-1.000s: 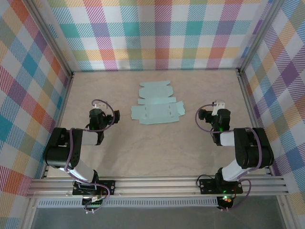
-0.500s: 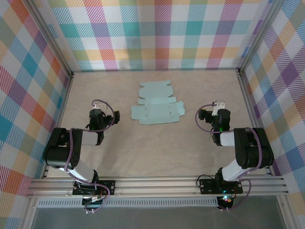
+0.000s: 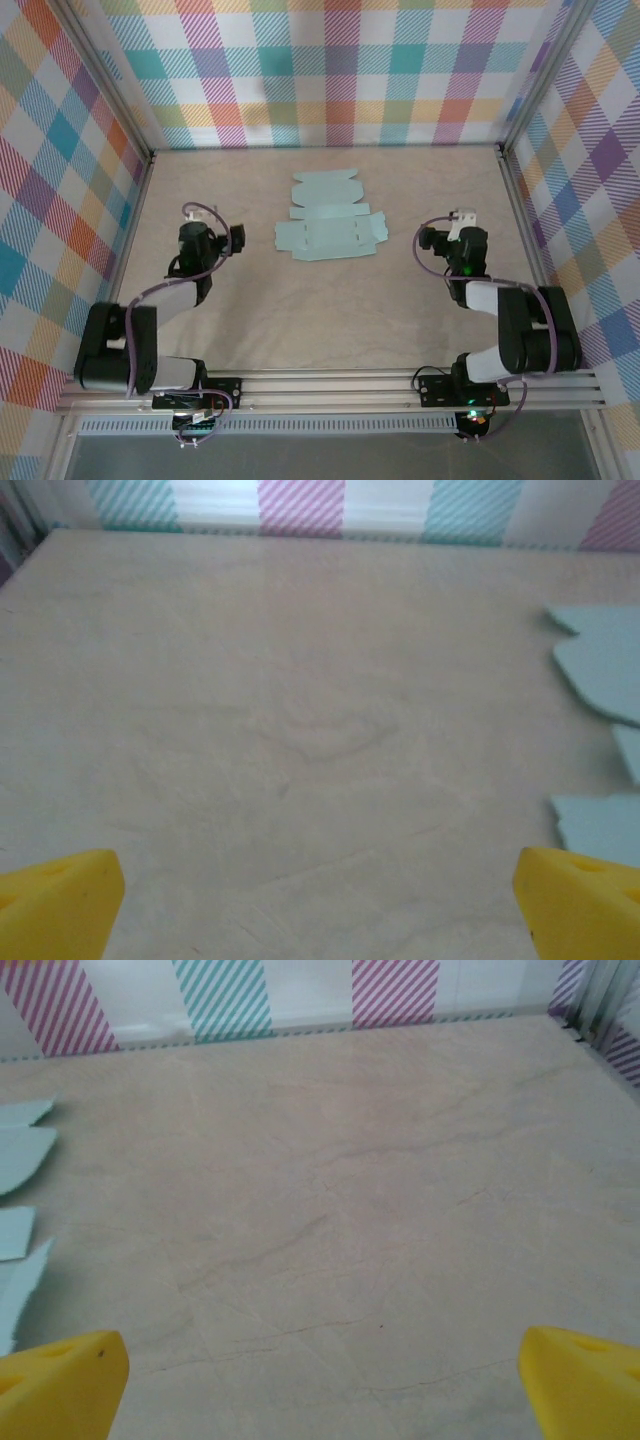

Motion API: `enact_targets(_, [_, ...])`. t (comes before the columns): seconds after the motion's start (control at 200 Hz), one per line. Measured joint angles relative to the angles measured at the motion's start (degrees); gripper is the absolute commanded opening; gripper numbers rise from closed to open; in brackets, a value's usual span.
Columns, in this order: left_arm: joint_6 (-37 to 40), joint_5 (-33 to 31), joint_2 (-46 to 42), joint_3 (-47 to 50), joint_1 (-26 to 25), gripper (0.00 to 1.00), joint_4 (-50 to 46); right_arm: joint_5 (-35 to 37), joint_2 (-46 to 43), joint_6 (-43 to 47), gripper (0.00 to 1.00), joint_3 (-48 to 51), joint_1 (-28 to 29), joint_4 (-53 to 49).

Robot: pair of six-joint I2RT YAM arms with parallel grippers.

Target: Fold the paper box

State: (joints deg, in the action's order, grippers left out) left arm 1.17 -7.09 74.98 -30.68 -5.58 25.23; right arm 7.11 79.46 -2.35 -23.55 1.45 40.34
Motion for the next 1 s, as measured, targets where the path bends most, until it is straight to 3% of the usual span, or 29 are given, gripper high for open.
enact_targets(0.22, [-10.84, 0.66, -2.05, -11.21, -2.60, 1.00, -13.97, -1.64, -9.42, -7.87, 1.00, -12.98, 0.00, -24.11])
enact_targets(0.375, [-20.35, 4.24, 2.73, -12.63, -6.25, 1.00, -19.17, -13.33, -9.25, -17.35, 1.00, -20.15, 0.00, -35.93])
enact_targets(0.44, [-22.91, 5.57, 6.12, -13.81, -8.13, 1.00, -20.79, -19.71, -8.00, -21.88, 0.95, -20.26, 0.07, -38.32])
enact_targets(0.685, [-27.52, 9.14, 17.33, -21.84, -13.88, 0.90, -22.32, -32.11, -0.31, -35.78, 0.71, -17.35, 5.88, -39.10])
enact_targets(0.83, [-29.49, 10.54, 21.33, -24.50, -14.64, 0.83, -22.10, -34.62, 5.66, -44.50, 0.57, -15.21, 10.32, -33.53])
enact_targets(1.0, [-31.08, 11.13, 24.46, -24.72, -15.26, 0.83, -21.88, -34.97, 11.41, -51.91, 0.48, -13.81, 12.76, -27.98])
